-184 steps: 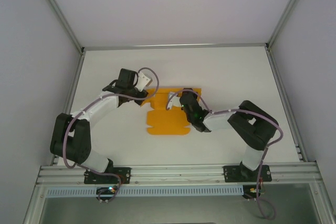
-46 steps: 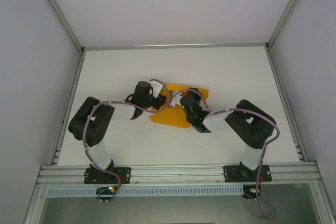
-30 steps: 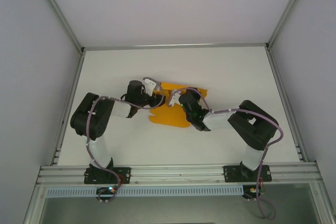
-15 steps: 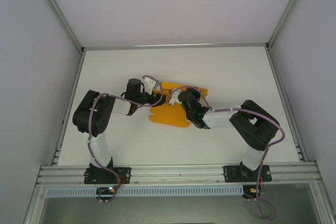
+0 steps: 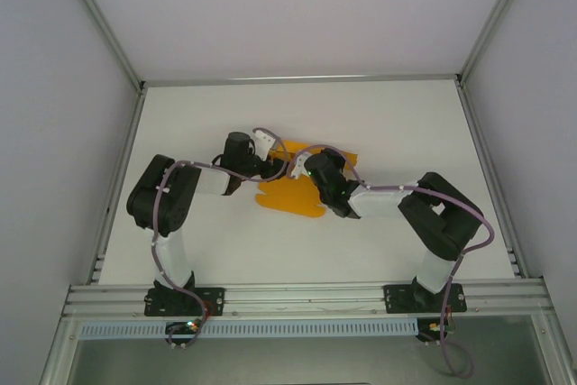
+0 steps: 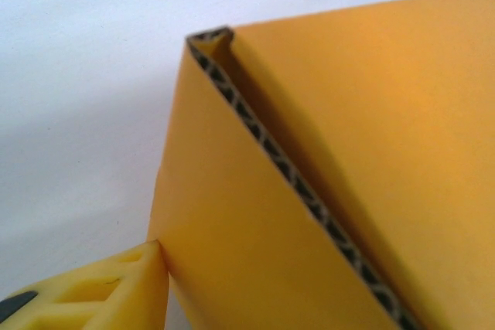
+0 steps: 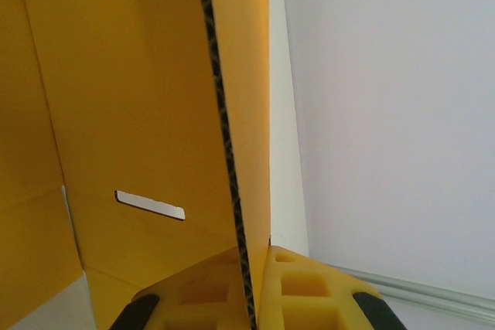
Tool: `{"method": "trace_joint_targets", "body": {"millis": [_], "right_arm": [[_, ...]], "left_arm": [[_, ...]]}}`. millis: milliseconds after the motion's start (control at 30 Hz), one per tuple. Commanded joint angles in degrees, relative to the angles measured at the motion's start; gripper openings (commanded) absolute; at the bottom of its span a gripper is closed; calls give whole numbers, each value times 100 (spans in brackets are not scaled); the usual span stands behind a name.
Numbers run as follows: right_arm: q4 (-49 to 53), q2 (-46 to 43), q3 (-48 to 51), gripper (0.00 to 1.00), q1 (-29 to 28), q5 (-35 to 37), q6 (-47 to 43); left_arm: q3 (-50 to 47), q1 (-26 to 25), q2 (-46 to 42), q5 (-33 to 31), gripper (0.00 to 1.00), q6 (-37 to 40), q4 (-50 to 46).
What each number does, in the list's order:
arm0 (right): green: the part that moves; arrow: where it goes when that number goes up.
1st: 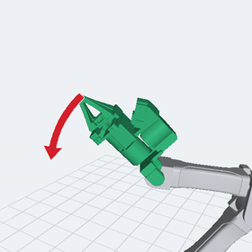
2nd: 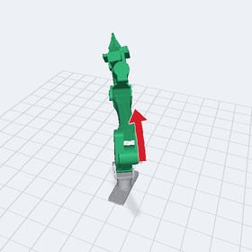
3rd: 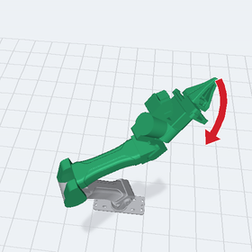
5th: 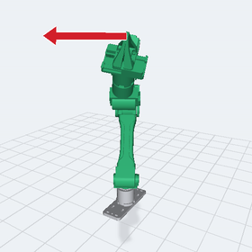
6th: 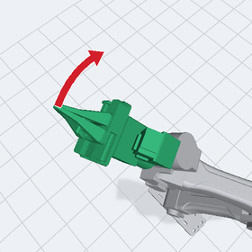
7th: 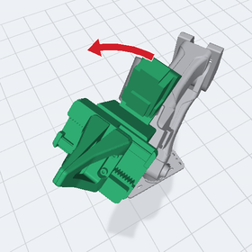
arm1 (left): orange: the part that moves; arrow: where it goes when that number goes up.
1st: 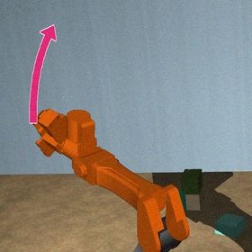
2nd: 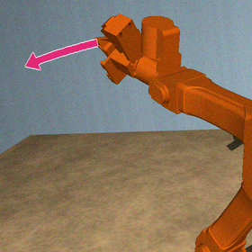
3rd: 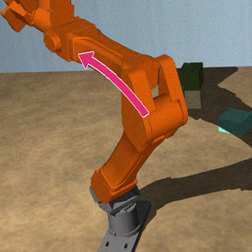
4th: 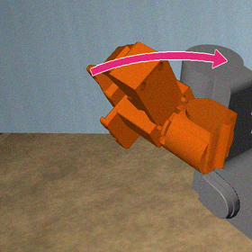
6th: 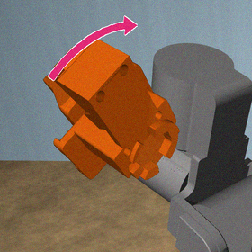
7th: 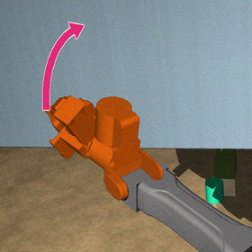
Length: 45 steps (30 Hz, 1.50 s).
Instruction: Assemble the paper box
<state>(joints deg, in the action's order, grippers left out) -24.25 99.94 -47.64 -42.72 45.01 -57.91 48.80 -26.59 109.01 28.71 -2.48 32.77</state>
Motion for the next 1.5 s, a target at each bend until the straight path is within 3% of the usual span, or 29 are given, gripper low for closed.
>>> {"method": "trace_joint_targets", "body": {"millis": [0,167,233,333,467,500,600,767,900,1000,1233,1367,1467], "right_arm": [[1243,125,160,0,-228,-1738,214],[1739,-6,31,0,-254,-1937,438],[1889,-41,16,0,-267,-1994,511],[2100,-54,-32,0,-288,-2016,633],[2137,-72,-61,0,-298,-2005,854],[2120,-80,-61,0,-277,-2047,913],[2238,-100,-136,0,-135,-2172,1133],[2079,-37,-113,0,-31,-1937,878],[2313,-193,-246,0,148,-2235,930],[2693,-297,-445,0,161,-2443,791],[3768,-170,-1229,0,240,-2786,671],[3693,-34,-1407,0,242,-2607,702],[3745,-8,-1490,0,213,-2568,790]], "left_arm": [[308,-64,-64,272,47,-82,882],[498,-142,-176,376,34,-119,631],[525,-280,-263,26,19,18,404],[543,-479,-338,-517,17,161,183],[453,-726,-415,-1825,9,-180,160],[390,-764,-426,-1881,16,-197,244],[141,-739,-453,-1167,33,-80,527],[-339,-377,-651,316,44,-516,1093],[-551,116,-675,1489,43,-1041,1673],[-432,340,-605,2027,38,-1170,1581],[22,330,-638,2253,47,-563,90],[-16,318,-649,2133,45,-595,114],[-81,302,-742,1670,45,-457,8]]}}
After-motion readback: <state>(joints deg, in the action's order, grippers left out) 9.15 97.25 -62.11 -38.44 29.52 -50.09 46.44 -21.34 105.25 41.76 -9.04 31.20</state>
